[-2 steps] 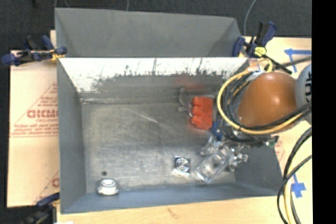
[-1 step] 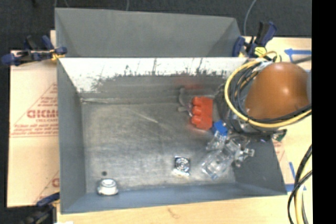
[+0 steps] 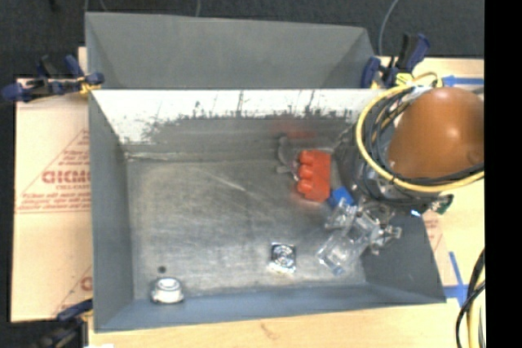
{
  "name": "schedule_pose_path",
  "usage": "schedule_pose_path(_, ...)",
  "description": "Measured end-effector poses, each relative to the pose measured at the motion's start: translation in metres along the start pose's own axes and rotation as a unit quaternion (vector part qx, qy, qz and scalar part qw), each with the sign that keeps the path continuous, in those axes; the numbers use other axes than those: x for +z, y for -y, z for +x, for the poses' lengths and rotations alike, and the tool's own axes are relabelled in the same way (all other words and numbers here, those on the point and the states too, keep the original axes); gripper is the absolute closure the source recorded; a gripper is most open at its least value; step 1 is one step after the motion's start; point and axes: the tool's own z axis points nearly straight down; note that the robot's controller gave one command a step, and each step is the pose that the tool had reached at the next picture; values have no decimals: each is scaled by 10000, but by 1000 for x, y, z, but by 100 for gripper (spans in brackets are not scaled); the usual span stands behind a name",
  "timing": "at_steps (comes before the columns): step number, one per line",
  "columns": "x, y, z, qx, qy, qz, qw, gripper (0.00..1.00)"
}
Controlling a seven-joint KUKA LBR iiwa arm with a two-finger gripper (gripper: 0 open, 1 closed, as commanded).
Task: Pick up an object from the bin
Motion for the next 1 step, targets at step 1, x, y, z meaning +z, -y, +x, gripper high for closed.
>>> schedule_pose_path(1, -47, 1, 0, 19, 5, 12, 10000, 100)
